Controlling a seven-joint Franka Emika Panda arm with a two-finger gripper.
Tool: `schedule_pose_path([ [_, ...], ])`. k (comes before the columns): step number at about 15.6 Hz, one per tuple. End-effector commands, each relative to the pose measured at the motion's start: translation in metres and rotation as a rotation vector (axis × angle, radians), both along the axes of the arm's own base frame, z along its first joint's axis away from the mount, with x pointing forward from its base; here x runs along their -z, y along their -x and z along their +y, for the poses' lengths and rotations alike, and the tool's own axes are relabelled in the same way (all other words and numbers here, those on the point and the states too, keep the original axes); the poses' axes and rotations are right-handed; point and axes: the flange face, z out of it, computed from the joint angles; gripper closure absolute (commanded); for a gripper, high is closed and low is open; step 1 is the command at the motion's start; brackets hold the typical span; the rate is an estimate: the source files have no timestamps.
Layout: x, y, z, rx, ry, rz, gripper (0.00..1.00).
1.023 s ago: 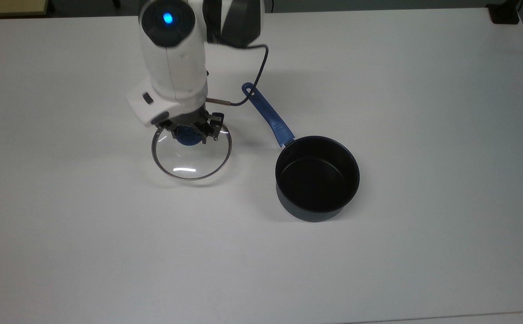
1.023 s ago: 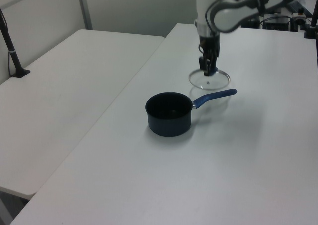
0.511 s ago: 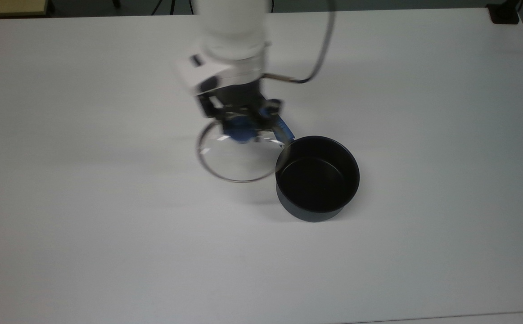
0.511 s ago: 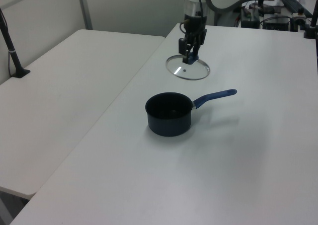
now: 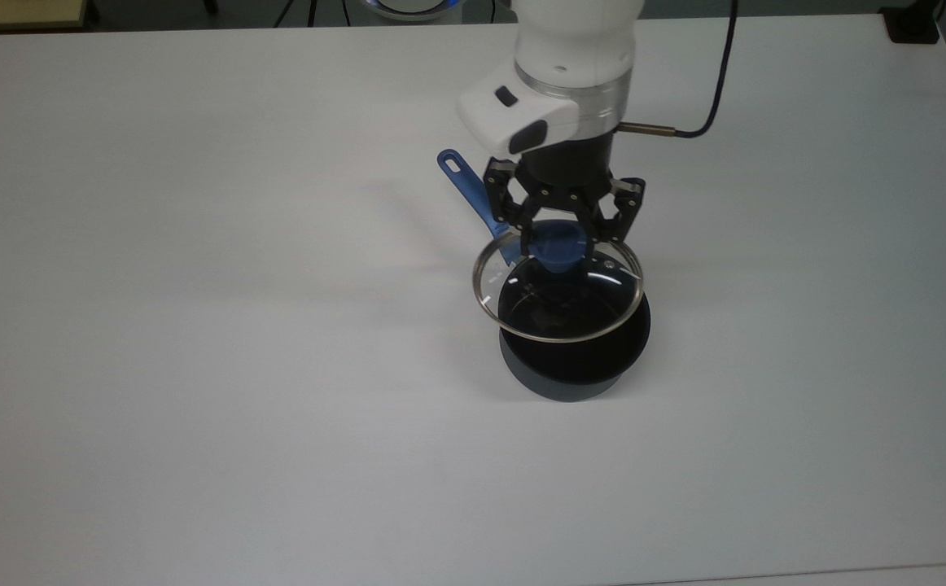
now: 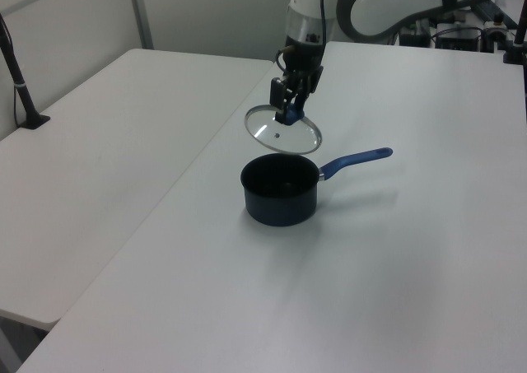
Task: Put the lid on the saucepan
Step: 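Carry the glass lid over the black saucepan's rim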
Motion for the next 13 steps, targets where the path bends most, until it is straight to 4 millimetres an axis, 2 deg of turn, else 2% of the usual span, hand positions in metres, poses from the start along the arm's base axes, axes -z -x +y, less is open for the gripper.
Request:
schedule_pose_path([
  [1, 0.007, -0.003, 0.018, -0.004, -0.008, -0.011, 0.53],
  [8, 0.043, -0.012, 0.037, -0.024, 0.0, 0.004, 0.53],
  [13, 0.057, -0.009, 0.047, -0.04, 0.008, 0.026, 0.52],
])
